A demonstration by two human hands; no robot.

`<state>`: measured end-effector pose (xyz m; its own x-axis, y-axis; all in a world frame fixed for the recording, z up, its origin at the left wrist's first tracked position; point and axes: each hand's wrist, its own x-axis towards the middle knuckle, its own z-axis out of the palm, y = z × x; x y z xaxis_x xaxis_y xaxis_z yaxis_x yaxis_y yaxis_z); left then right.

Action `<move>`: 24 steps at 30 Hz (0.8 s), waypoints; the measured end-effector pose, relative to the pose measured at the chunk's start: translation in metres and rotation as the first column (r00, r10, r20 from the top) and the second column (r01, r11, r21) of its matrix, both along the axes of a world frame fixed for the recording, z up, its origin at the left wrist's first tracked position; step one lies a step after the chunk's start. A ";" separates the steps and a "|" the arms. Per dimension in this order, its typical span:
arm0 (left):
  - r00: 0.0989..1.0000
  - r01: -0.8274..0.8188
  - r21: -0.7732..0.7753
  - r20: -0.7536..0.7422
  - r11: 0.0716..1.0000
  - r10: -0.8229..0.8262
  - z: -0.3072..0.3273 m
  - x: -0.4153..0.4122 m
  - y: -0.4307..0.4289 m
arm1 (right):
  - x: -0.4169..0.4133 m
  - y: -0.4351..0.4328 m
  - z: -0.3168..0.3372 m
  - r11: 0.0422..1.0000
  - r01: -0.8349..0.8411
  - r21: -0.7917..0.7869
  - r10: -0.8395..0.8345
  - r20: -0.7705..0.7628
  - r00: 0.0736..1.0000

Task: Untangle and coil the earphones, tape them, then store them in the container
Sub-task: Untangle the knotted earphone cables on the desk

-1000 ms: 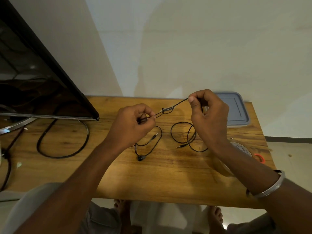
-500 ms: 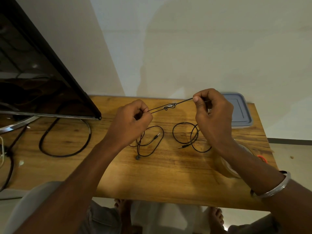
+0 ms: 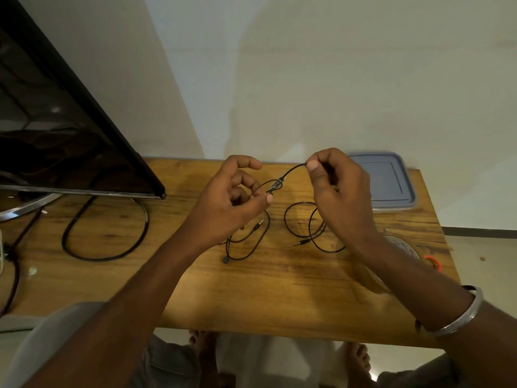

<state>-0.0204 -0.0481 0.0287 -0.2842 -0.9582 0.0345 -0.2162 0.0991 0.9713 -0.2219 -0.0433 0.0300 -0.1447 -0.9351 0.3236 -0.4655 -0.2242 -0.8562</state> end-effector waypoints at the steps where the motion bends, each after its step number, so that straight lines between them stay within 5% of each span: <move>1: 0.999 0.000 -0.063 0.040 0.998 0.003 -0.002 -0.002 0.001 | 0.001 0.001 0.000 1.000 -0.004 0.008 0.004 0.008 1.000; 5: 0.988 0.000 -0.221 0.151 0.975 0.035 -0.007 -0.008 0.003 | 0.005 0.003 0.000 0.999 -0.022 0.041 0.021 0.025 0.999; 15: 0.970 -0.200 -0.250 0.084 0.947 0.227 -0.003 -0.007 0.003 | 0.005 0.004 -0.001 0.998 0.021 0.058 -0.023 0.023 0.999; 20: 0.949 -0.111 -0.357 0.239 0.928 0.206 -0.006 -0.005 0.001 | 0.008 0.006 -0.001 0.999 0.014 0.039 -0.014 -0.014 1.000; 24: 0.969 -0.070 -0.318 0.204 0.945 0.140 -0.007 -0.005 0.000 | 0.003 0.003 -0.003 0.998 0.029 0.063 -0.027 -0.035 0.999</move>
<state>-0.0254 -0.0484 0.0220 -0.2166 -0.9356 0.2789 -0.4467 0.3490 0.8238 -0.2192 -0.0405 0.0266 -0.1608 -0.9498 0.2685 -0.5000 -0.1562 -0.8518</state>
